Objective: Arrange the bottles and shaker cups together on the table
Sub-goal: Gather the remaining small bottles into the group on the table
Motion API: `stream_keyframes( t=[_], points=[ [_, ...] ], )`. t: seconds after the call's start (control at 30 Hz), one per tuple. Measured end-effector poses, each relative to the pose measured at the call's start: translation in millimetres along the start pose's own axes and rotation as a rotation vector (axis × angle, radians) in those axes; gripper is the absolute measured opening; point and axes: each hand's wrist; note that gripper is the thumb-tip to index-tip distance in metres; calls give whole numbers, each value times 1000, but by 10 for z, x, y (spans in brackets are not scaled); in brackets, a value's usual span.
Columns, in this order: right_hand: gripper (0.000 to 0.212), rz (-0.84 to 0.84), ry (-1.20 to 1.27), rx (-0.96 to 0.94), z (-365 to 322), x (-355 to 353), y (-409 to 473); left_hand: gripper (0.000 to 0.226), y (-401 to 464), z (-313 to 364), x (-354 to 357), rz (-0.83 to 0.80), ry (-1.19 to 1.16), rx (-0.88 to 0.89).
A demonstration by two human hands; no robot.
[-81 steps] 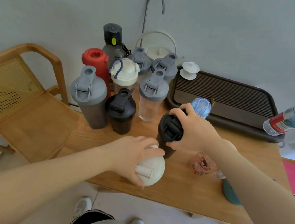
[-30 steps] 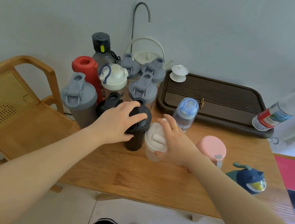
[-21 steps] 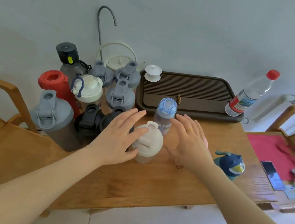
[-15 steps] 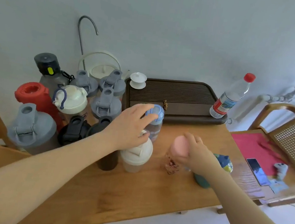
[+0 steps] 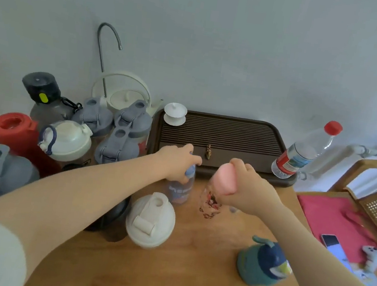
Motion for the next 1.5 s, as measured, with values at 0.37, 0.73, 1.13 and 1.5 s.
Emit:
stream_keyframes(
  t=[0.37, 0.73, 1.13, 1.5],
  points=[
    [79, -181, -183, -369, -323, 170, 690, 62, -207, -373, 34, -76, 21, -227],
    [79, -81, -127, -458, -508, 420, 784, 61, -428, -249, 87, -46, 113, -155],
    [90, 9, 81, -262, -198, 261, 315, 64, -729, -118, 134, 167, -7, -39],
    [84, 137, 126, 261, 893, 450, -1051, 61, -1005, 271, 430, 208, 12, 190]
  ],
)
Point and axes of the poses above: each hand's wrist, its own y-axis towards the middle knuckle, its own x-axis out of the palm, z = x × y, and after that the axes turned 1 degree about y, right-handed
